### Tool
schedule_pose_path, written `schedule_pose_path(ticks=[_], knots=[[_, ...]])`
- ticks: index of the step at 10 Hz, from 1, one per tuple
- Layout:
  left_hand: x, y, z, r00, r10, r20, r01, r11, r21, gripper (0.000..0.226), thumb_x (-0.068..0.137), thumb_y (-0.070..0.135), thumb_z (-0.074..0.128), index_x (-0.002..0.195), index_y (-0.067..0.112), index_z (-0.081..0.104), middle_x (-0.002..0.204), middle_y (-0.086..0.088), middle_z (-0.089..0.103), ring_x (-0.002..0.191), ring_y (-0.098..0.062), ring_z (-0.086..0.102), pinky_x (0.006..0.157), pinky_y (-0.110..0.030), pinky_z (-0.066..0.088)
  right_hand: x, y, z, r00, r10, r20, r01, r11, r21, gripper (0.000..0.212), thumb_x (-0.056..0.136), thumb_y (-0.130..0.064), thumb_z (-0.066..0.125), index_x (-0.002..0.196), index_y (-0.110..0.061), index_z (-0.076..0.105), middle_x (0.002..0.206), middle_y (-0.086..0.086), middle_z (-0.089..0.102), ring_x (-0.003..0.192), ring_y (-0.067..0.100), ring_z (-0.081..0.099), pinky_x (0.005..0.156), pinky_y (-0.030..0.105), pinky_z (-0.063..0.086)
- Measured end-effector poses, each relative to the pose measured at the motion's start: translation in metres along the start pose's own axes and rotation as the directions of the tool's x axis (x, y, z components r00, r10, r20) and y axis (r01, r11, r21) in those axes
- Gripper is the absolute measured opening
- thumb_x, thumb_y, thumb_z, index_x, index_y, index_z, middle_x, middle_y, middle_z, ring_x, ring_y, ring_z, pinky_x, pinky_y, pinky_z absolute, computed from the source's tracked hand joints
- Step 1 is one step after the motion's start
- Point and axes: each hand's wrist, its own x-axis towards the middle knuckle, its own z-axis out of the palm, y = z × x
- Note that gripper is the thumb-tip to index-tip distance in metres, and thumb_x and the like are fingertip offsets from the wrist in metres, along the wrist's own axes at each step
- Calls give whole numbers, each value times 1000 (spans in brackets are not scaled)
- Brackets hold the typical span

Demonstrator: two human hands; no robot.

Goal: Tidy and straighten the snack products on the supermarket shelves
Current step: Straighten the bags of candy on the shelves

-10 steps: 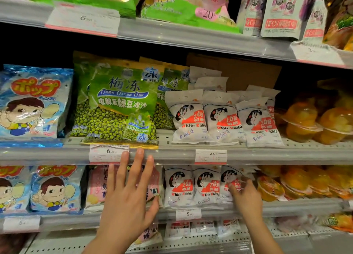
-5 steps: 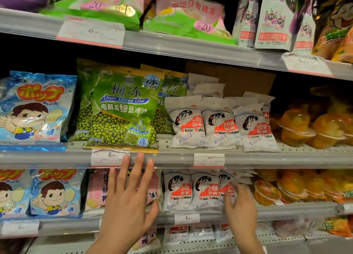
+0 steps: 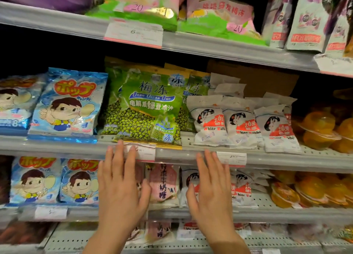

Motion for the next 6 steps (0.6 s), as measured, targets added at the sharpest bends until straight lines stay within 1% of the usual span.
schedule_pose_path(ticks=[1,2,3,4,5,6], knots=[[-1,-18,3,1000,-2,12,2,999,39,81,83,33,50,157,7,32,169,-13,14,155,-36,14,117,-66,23,-4,2,9,998,43,50,-41,998,-46,70,91,-28,45,156,-6,32,168,12,19,156,30,16,118,64,27],[-4,-30,4,999,31,21,-33,994,106,82,82,30,56,158,11,32,169,-10,16,156,-31,15,119,-63,23,-1,0,10,996,78,38,-77,996,-44,66,87,-22,52,151,-6,43,163,13,32,154,29,23,118,64,27],[-1,-30,-4,999,41,20,-42,997,72,81,81,23,61,156,10,35,167,-11,22,155,-32,19,115,-63,30,2,1,0,993,85,80,-80,995,-64,72,81,-13,60,151,-7,43,163,12,32,153,29,25,117,64,29],[-1,-21,-19,996,25,90,-27,1000,14,78,82,21,60,156,9,35,167,-12,23,155,-35,19,113,-63,34,4,-4,-16,981,71,181,-65,997,-39,76,82,-15,64,153,-4,39,164,15,27,154,34,21,115,64,31],[8,-14,-49,959,-29,281,22,999,28,82,79,22,63,155,9,37,167,-12,22,154,-34,21,115,-57,34,16,-7,-35,951,68,302,-61,998,-33,75,86,-15,62,154,-1,35,165,17,24,155,35,16,117,60,32],[18,3,-98,843,-118,524,70,991,110,69,77,36,63,143,15,54,156,-13,44,138,-37,47,100,-53,50,27,-9,-74,867,102,487,-125,992,16,79,84,-16,63,156,-10,35,164,9,31,148,26,37,101,40,51]])
